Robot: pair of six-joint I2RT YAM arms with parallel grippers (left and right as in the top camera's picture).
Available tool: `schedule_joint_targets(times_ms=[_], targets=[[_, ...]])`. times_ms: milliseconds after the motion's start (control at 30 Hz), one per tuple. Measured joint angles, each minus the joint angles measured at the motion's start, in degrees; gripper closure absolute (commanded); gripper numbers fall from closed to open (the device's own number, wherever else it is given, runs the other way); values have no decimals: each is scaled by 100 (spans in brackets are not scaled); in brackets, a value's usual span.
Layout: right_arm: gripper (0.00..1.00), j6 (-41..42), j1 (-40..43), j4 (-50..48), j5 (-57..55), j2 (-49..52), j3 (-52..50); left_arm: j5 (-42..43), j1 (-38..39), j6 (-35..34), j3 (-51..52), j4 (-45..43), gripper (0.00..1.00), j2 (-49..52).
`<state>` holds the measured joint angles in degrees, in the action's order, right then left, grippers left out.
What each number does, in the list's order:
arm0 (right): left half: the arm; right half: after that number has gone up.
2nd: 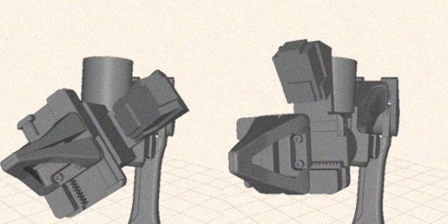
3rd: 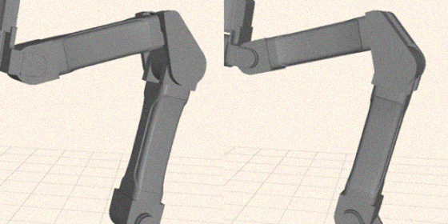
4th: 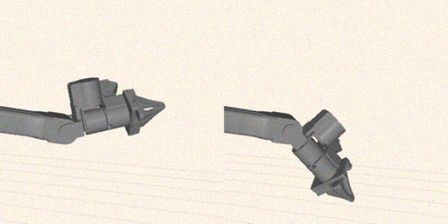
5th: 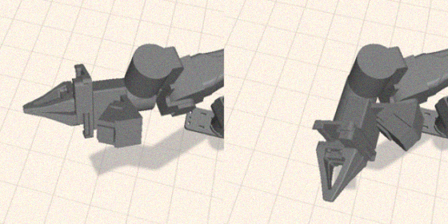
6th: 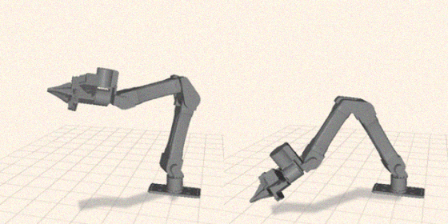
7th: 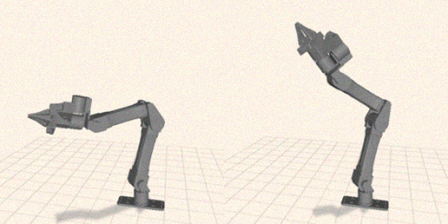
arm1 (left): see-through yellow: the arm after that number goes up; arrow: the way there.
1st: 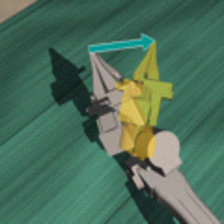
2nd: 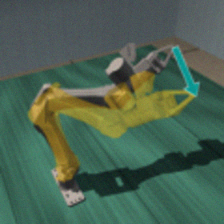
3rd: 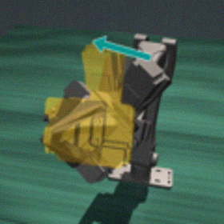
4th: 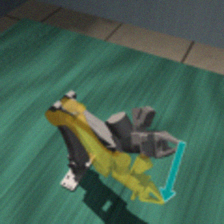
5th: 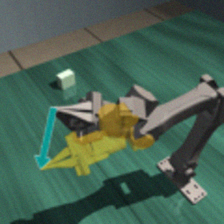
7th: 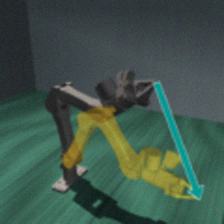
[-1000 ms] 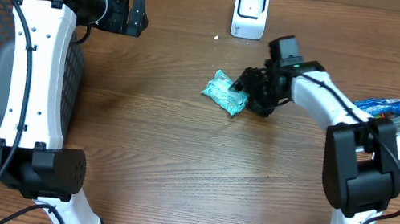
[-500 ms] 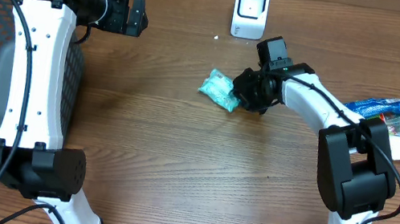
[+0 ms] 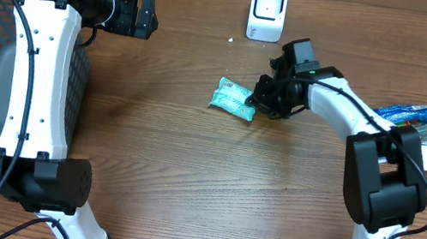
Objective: Scan the item barcode
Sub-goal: 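Lift the mint-green pack up toward the scanner with the right gripper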
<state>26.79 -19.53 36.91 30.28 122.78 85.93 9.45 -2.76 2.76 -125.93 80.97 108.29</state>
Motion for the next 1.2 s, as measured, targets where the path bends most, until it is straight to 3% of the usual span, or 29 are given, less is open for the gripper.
schedule_joint_targets(times_ms=[267, 533, 833, 1200], targets=[[96, -1915, 461, 592, 304, -981, 0, 2, 0, 0, 0, 0, 1, 0], [96, -3296, 474, 662, 404, -2133, 2, 0, 0, 0, 0, 0, 0, 0], [96, -3866, 476, 750, 424, -2697, 2, 2, 0, 0, 0, 0, 0, 0], [96, -3947, 452, 680, 197, -2708, 2, 0, 0, 0, 0, 0, 0, 0]])
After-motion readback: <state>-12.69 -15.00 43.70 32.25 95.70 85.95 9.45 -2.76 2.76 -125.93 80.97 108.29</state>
